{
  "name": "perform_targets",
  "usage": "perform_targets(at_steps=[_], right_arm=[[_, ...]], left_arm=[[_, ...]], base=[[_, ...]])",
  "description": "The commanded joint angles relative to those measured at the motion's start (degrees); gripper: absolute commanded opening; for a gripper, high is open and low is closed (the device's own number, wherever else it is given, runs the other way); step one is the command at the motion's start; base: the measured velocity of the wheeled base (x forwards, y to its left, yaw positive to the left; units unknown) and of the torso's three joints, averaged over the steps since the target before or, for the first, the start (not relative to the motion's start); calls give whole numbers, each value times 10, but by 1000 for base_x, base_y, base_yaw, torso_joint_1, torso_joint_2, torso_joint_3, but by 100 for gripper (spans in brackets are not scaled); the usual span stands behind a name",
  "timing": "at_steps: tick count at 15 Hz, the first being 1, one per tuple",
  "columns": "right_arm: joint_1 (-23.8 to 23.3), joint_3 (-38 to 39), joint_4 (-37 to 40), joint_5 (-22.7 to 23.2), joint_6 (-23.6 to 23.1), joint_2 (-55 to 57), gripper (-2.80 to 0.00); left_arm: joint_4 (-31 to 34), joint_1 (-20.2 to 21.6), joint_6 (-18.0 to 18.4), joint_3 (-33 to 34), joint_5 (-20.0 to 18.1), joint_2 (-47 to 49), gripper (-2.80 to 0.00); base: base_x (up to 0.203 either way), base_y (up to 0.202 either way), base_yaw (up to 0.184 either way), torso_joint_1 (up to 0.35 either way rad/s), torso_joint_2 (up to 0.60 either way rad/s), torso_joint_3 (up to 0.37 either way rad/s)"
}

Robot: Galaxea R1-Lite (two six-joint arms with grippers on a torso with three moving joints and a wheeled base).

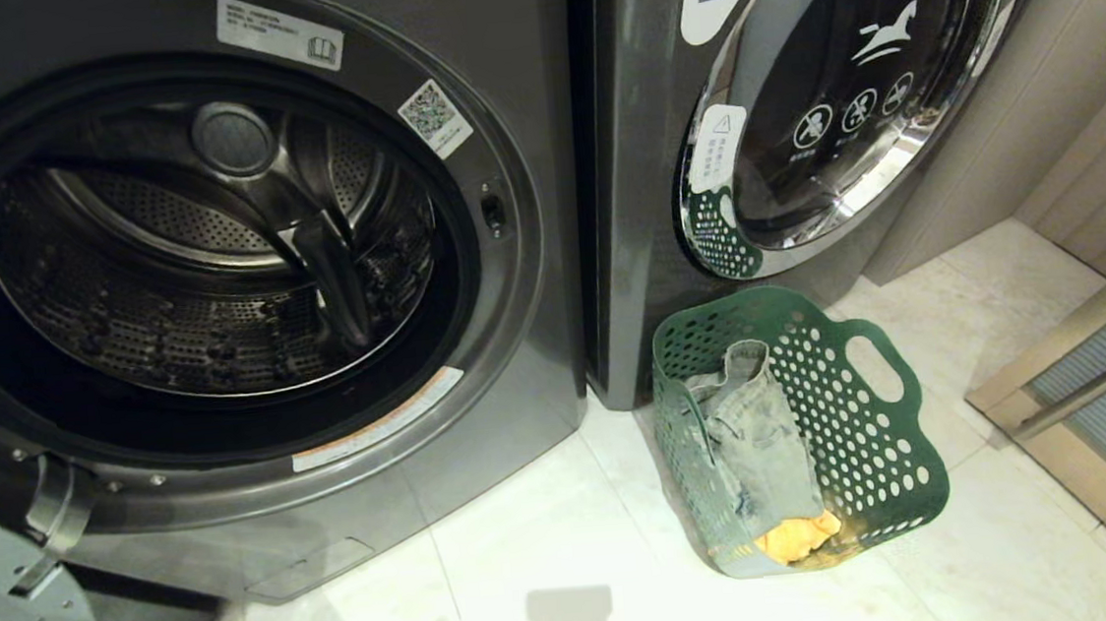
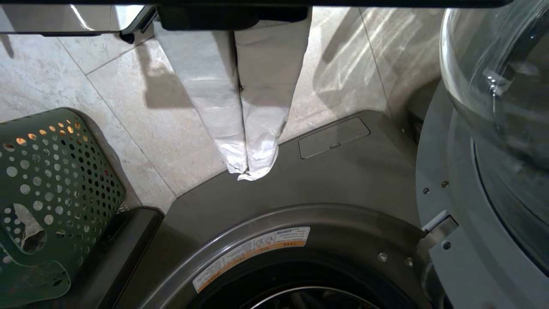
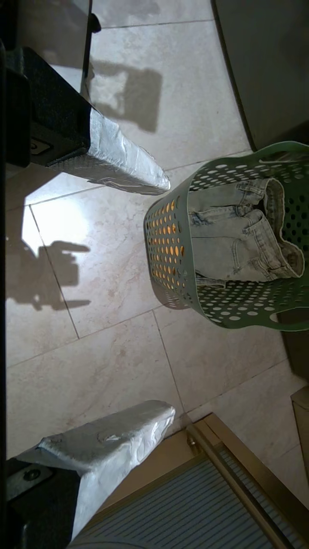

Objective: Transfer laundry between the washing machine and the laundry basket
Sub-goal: Close the washing machine door with the left hand

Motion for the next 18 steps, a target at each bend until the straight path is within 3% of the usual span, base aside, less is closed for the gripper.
perform_targets(at_steps=[1,18], right_arm=[[0,0,0,0,0,1,0],[0,1,-1,0,-2,1,0]], left_arm=[[0,0,0,4,0,0,-280],[0,0,0,4,0,0,-280]], base=[[0,0,0,3,0,205],[0,0,0,2,1,202]])
